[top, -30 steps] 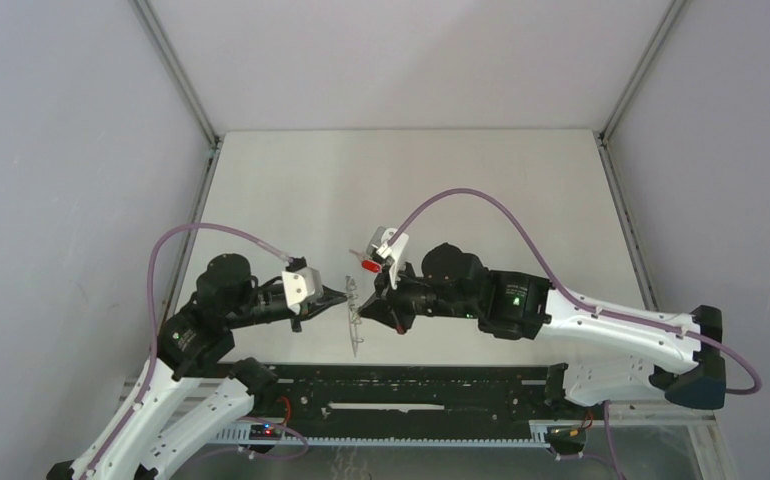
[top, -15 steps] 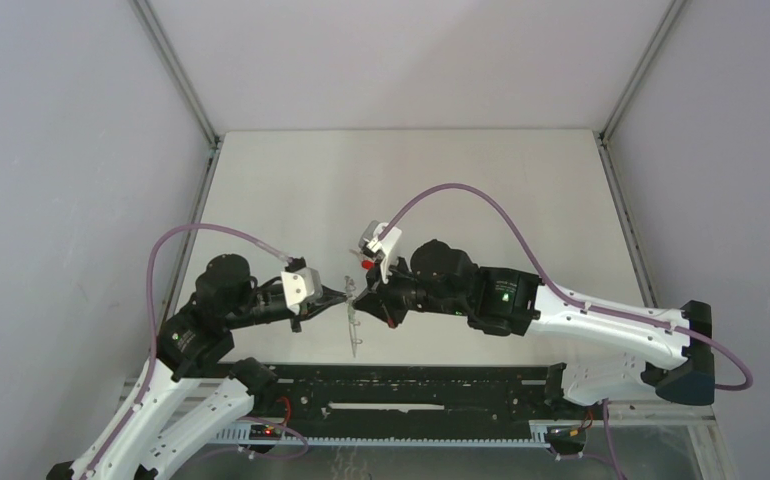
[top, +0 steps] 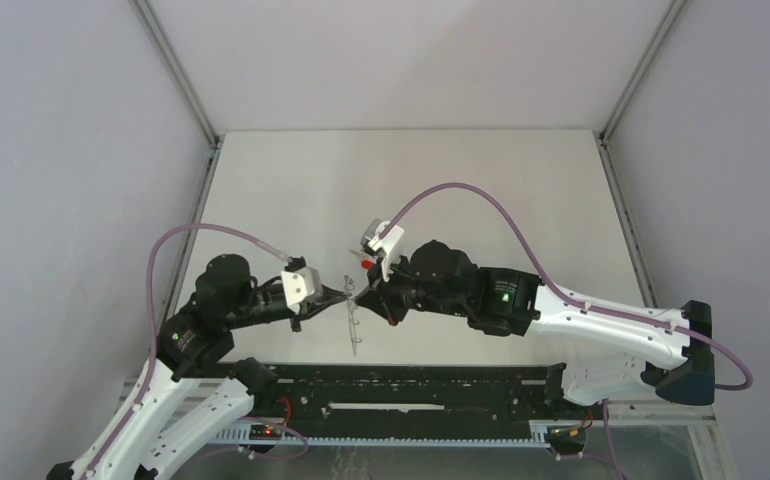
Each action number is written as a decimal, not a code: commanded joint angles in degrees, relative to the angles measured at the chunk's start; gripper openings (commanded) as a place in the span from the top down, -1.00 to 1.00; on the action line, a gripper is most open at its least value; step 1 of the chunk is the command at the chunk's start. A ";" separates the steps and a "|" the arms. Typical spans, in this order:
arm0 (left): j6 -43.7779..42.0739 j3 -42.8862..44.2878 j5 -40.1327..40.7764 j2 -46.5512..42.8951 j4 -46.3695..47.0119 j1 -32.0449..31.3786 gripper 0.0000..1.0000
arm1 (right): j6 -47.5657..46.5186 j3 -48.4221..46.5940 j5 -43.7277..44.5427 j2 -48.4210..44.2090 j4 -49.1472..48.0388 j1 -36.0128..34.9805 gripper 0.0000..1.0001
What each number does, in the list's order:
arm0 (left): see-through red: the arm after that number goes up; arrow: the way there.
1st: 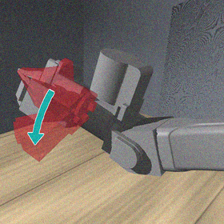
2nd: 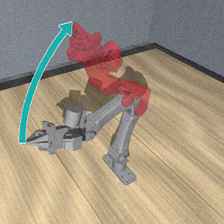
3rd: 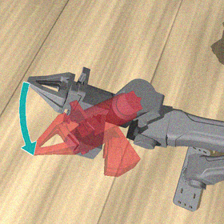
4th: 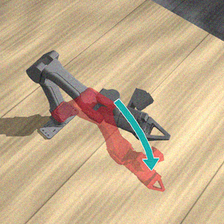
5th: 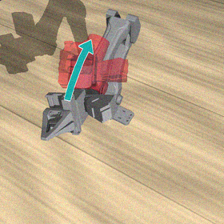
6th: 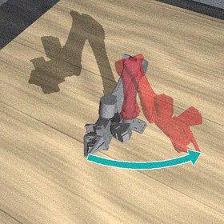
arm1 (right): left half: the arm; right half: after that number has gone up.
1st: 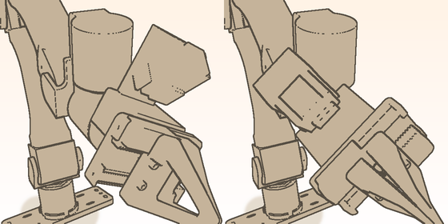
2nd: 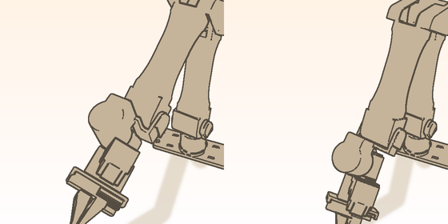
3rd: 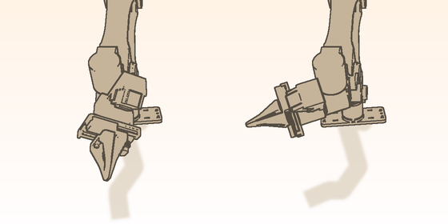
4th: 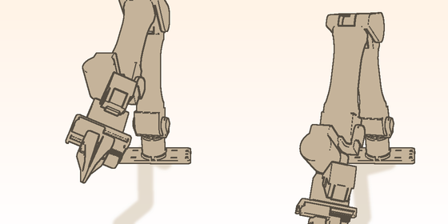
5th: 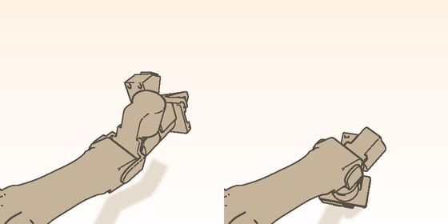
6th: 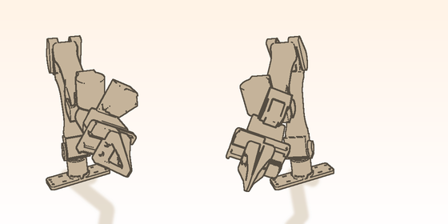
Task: Put the keys on the keyring
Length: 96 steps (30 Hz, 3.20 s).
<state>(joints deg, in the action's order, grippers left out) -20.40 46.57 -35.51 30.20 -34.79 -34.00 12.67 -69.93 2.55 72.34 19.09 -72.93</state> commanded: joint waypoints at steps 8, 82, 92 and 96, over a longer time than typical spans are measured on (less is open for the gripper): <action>0.98 -0.43 -0.35 -0.40 3.06 -0.10 0.99 | -1.24 -2.49 0.62 -0.40 -2.10 -0.73 1.00; 10.92 5.99 -14.36 0.59 11.01 -0.10 0.99 | 7.46 9.33 -27.98 -7.97 -10.06 13.41 1.00; 15.33 7.21 -18.38 1.37 14.55 -0.04 0.99 | 7.25 9.26 -36.34 -7.28 -12.22 14.39 1.00; 16.16 7.22 -19.00 1.76 15.27 -0.14 0.99 | 7.07 7.92 -37.12 -6.57 -11.92 14.39 1.00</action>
<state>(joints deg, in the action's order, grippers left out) -6.90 50.00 -51.31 31.68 -24.56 -34.00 19.79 -60.80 -32.64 65.10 7.57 -58.87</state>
